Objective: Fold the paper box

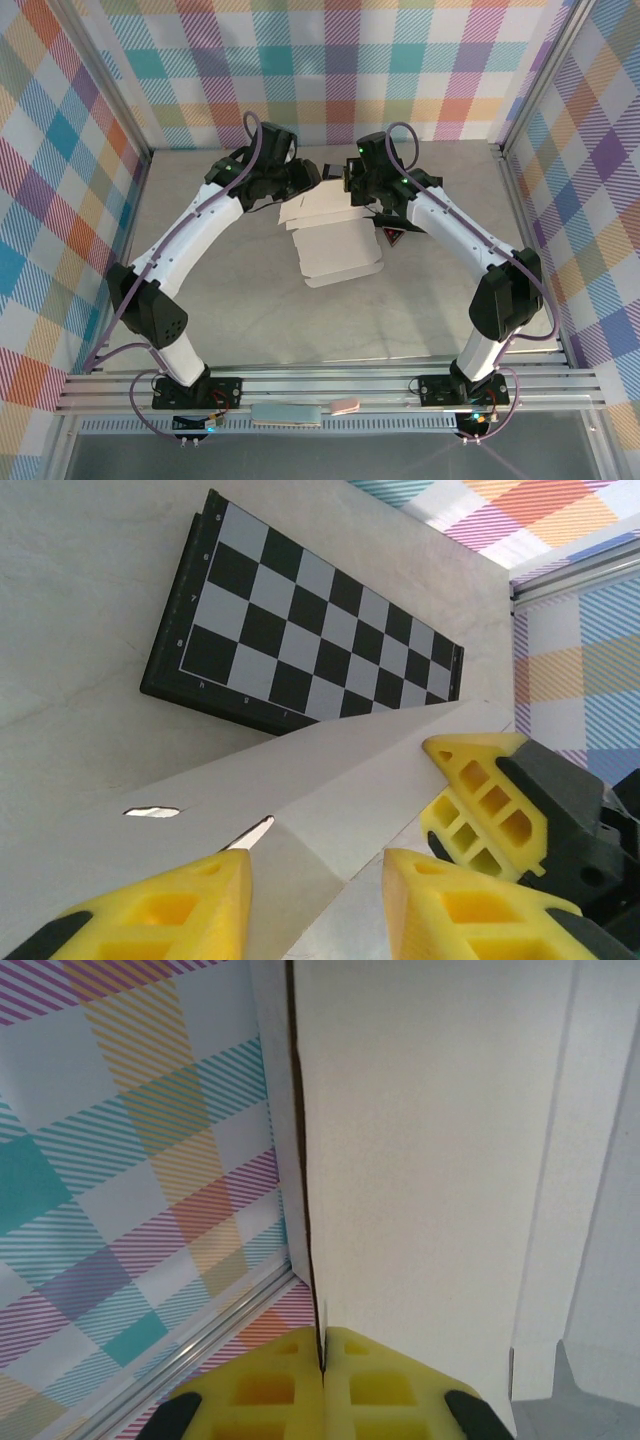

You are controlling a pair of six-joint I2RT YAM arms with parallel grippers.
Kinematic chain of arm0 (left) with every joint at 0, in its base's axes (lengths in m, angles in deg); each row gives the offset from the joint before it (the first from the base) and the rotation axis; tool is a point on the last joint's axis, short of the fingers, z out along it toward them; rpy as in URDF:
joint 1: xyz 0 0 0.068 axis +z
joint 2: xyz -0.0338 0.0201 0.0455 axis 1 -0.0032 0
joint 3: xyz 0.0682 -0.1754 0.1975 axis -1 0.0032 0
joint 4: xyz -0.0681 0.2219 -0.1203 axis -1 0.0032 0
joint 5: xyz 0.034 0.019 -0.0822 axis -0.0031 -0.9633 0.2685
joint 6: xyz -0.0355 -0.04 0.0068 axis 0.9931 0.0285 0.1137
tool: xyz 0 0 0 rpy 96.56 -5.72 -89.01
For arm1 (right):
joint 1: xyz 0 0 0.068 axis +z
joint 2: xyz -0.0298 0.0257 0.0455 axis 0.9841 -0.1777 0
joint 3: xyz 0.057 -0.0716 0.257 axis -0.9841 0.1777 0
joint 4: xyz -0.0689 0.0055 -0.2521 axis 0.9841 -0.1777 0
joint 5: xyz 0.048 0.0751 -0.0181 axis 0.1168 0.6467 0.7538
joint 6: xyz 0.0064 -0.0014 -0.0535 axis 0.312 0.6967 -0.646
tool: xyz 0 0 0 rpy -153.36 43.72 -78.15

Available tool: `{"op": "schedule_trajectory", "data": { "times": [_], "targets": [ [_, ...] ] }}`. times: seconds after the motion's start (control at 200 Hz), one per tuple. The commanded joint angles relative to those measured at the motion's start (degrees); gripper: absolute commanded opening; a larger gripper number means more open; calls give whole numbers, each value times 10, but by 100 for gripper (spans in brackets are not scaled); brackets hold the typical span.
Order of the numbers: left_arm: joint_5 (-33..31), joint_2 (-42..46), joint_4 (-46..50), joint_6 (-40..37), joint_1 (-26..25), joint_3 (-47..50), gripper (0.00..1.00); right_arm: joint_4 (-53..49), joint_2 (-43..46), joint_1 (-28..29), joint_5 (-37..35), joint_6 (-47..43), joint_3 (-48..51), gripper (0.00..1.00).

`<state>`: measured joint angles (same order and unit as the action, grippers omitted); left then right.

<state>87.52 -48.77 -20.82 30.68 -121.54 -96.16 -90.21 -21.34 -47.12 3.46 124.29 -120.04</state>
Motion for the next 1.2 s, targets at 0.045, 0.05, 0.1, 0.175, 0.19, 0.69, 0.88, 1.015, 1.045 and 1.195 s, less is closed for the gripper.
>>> {"op": "schedule_trajectory", "data": {
  "times": [0.045,0.05,0.1,0.175,0.19,0.69,0.88,1.015,1.045,1.195],
  "targets": [
    [-7,-2,2,-8,-7,-14,39,6,7,-2,1,11,-1,0],
    [-7,-2,1,-8,-7,-13,39,6,7,-3,1,11,-1,0],
    [-4,-1,-8,-3,-8,-8,39,6,5,-2,2,11,-2,0],
    [1,-2,-22,12,-10,-3,39,7,3,-2,4,11,-3,0],
    [2,-3,-24,16,-10,-2,39,7,3,-2,4,11,-3,0],
    [-5,19,-22,84,-18,27,39,9,-2,-3,4,12,-7,0],
    [-6,13,-72,128,-17,39,39,8,-4,-3,16,11,-11,0],
    [-9,8,-134,175,-15,46,38,9,6,2,18,14,-1,0],
    [-7,9,-151,188,-15,50,37,9,8,3,17,16,2,0],
    [0,17,-205,212,-8,55,30,-1,29,4,1,26,12,0]
  ]
}}
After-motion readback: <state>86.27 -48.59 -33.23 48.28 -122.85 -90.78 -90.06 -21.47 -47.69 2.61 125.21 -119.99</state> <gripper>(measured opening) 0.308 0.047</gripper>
